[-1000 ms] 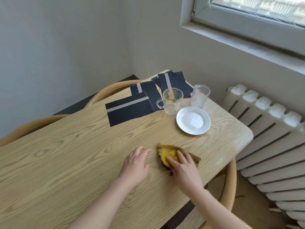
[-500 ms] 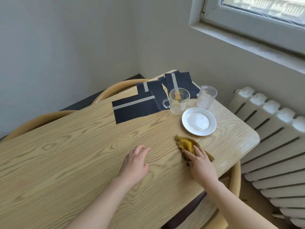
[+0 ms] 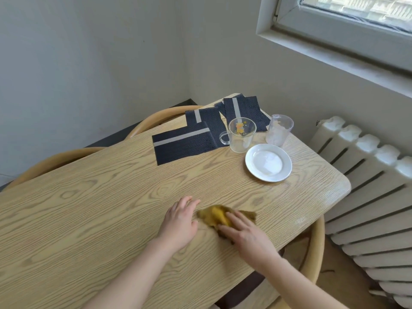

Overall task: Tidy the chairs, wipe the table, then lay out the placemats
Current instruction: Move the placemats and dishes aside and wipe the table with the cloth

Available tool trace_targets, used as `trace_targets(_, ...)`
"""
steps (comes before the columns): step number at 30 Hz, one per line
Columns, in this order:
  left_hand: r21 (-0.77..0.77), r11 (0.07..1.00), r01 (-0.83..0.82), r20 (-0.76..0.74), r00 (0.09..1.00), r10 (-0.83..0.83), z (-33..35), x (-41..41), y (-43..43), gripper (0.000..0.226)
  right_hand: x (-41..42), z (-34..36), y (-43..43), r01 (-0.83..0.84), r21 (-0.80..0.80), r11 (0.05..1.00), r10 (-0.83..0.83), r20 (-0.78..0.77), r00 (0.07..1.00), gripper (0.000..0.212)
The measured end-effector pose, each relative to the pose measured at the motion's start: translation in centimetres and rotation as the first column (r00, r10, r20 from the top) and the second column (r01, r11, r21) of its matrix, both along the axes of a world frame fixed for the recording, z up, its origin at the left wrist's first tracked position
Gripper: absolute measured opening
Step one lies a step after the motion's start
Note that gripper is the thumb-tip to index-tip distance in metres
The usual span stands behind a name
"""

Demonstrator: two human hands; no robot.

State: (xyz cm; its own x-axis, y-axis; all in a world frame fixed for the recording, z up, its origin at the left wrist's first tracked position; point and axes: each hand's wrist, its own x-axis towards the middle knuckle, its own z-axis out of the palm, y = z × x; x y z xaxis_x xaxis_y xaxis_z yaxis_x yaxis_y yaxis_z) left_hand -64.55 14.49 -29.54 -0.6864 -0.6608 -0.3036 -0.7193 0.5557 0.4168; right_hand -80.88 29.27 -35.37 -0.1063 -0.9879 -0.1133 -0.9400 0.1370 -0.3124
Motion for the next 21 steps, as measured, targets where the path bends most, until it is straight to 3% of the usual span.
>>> trace_targets(5,-0.013,1.000,0.005,-0.012,1.000,-0.005,-0.2,-0.5,0.6,0.057,-6.2,0.3,0.9,0.404,0.088,0.911,-0.406,0.008,0.914,0.058)
trace_targets(7,-0.022,1.000,0.005,-0.017,1.000,-0.005,-0.2,-0.6,0.7,0.057,-6.3,0.5,0.8,0.459,0.095,0.883,-0.462,0.014,0.887,0.056)
trace_targets(12,0.005,1.000,0.019,-0.020,1.000,-0.019,-0.6,-1.0,1.5,0.058,-3.0,1.0,0.9,0.444,0.095,0.891,-0.450,0.050,0.892,0.057)
trace_targets(21,-0.012,1.000,0.015,-0.034,0.999,-0.015,-0.1,1.2,1.6,0.056,4.8,-0.5,0.7,0.265,0.028,0.964,-0.267,0.087,0.960,0.053)
